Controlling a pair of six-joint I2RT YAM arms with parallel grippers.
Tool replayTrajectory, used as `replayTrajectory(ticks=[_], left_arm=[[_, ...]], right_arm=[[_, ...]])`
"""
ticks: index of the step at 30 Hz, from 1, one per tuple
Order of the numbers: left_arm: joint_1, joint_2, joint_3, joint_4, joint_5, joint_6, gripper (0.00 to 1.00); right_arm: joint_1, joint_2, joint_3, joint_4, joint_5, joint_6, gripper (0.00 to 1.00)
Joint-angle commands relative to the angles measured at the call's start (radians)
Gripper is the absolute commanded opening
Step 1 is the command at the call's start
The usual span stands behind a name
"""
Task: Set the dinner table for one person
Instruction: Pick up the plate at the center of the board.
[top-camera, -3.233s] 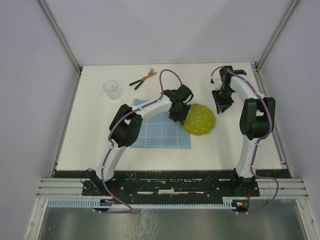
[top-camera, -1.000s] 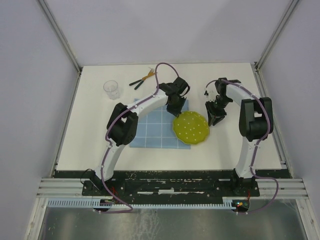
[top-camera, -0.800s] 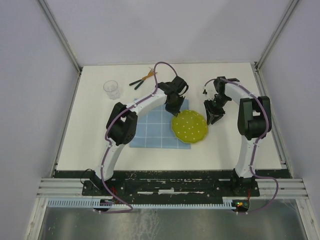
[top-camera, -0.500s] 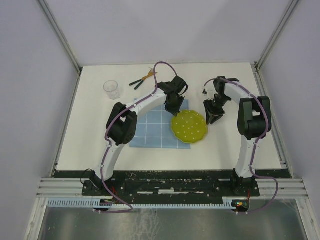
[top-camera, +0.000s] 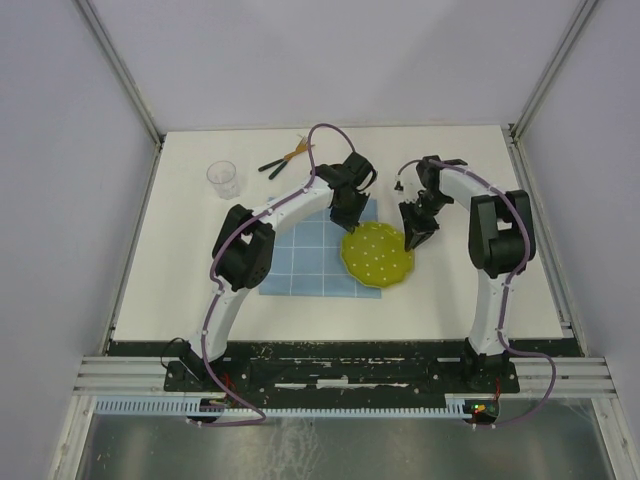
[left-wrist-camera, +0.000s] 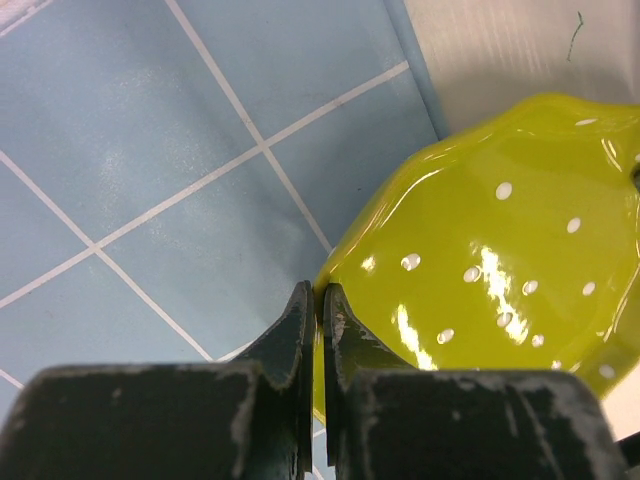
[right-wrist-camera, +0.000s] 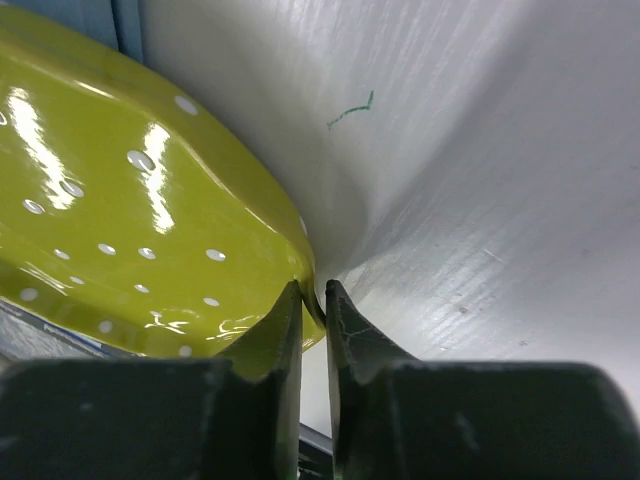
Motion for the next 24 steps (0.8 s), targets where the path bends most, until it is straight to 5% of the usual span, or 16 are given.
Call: replayTrajectory(ticks=[1,9,24], left_arm=[[-0.01,-0.016,0.051,0.031,0.013,0.042,0.03],[-0.009,-0.024,0.06,0.021,0.025,0.054,0.03],[0.045,-0.099,0.011,-0.022,0.095,0.075,0.03]], right_arm=[[0.021,0.034,0.013,0.025,-0.035,0.004,0.09],[0.022,-0.04,-0.005,0.038,0.06,0.008,0.02],[0.132,0.02,0.296,-0.175,-0.025,-0.01,0.02]])
